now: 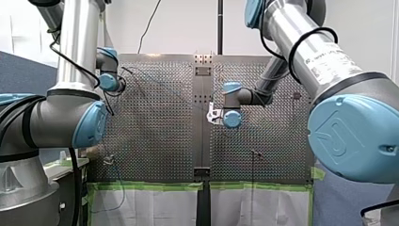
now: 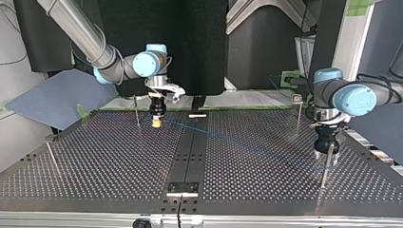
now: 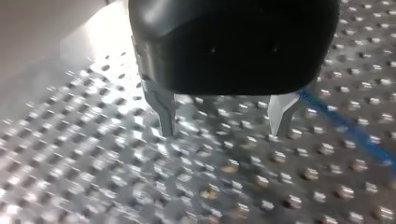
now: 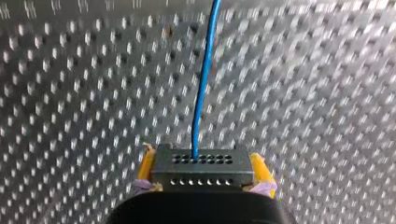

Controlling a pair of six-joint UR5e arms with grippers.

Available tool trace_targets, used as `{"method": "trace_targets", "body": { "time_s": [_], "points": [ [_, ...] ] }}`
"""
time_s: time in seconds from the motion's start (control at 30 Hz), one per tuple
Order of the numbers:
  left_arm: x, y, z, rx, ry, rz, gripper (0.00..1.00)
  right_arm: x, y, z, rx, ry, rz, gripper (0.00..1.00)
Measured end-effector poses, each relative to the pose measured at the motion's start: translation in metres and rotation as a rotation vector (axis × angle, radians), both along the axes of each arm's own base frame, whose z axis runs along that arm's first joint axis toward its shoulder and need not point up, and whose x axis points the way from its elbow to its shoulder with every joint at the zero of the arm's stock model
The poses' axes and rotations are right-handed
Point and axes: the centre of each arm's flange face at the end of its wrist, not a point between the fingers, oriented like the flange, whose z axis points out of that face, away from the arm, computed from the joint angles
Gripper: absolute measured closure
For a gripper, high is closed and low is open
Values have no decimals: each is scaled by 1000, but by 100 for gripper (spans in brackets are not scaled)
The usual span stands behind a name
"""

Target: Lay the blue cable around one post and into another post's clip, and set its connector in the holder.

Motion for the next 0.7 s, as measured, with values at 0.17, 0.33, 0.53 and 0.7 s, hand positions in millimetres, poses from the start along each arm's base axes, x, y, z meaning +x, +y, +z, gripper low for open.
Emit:
{"method": "trace_targets", "body": {
  "time_s": [0.17, 0.33, 0.53, 0.7],
  "points": [
    [2, -1, -8, -2, 13, -1, 1, -28, -9, -15, -1, 4, -66, 100],
    [2, -1, -8, -2, 15, 1, 1, -55, -19, -30, 0, 1, -93, 100],
    [2, -1, -8, -3, 15, 1, 1, -86, -28, -44, 3, -9, -114, 100],
    [2, -1, -9, -4, 15, 1, 1, -113, -34, -56, 4, -8, -165, 100]
  ]
}}
